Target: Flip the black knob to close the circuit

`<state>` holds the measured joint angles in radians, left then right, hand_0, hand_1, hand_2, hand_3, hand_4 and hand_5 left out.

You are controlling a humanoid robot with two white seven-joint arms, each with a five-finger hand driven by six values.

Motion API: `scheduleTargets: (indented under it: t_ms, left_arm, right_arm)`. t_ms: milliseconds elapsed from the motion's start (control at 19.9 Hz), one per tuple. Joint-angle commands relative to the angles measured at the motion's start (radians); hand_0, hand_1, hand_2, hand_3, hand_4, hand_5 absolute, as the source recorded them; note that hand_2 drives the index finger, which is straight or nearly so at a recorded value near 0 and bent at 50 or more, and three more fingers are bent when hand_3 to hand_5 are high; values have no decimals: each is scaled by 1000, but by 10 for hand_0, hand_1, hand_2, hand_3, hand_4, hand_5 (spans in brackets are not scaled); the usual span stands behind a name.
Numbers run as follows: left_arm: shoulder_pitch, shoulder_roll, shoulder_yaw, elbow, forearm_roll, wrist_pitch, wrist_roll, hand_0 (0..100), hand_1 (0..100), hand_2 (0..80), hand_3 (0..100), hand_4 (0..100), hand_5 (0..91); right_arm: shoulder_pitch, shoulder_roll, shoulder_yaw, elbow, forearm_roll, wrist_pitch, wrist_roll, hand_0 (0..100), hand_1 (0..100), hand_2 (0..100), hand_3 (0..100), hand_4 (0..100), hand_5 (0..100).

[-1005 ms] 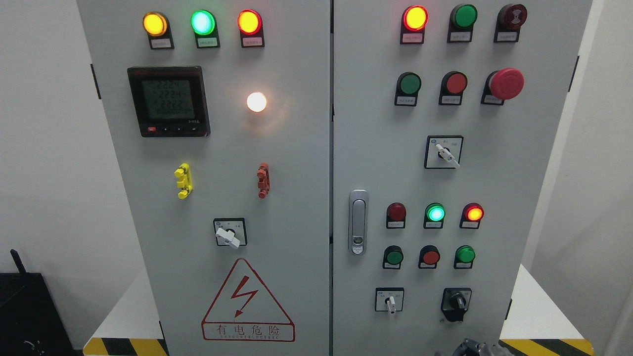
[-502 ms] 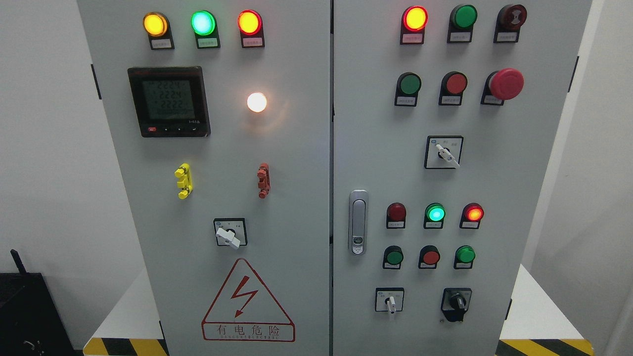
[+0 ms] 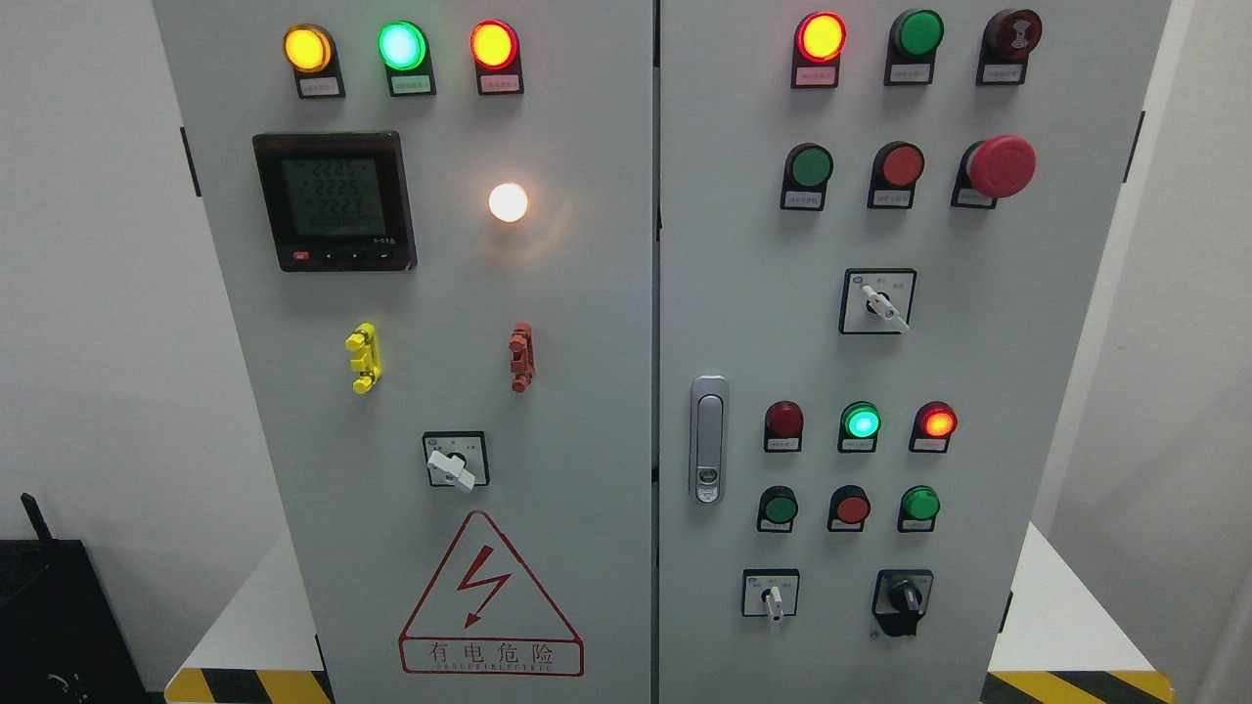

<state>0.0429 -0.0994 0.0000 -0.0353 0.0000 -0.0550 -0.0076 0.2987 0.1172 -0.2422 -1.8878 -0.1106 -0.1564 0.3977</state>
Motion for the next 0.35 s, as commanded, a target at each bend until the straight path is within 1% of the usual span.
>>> scheduleTargets:
  t_ms: [0, 301]
  left_arm:
    - [0, 0, 11, 0, 8, 0, 0, 0, 0, 0, 49, 23, 0]
    - [0, 0, 11, 0, 8, 0, 0, 0, 0, 0, 49, 24, 0]
  right_arm:
    - [16, 2, -8, -8, -37, 0, 3, 0, 0, 0, 20, 28, 0]
    - [16, 2, -9, -7, -38, 0, 3, 0, 0, 0, 40, 44, 0]
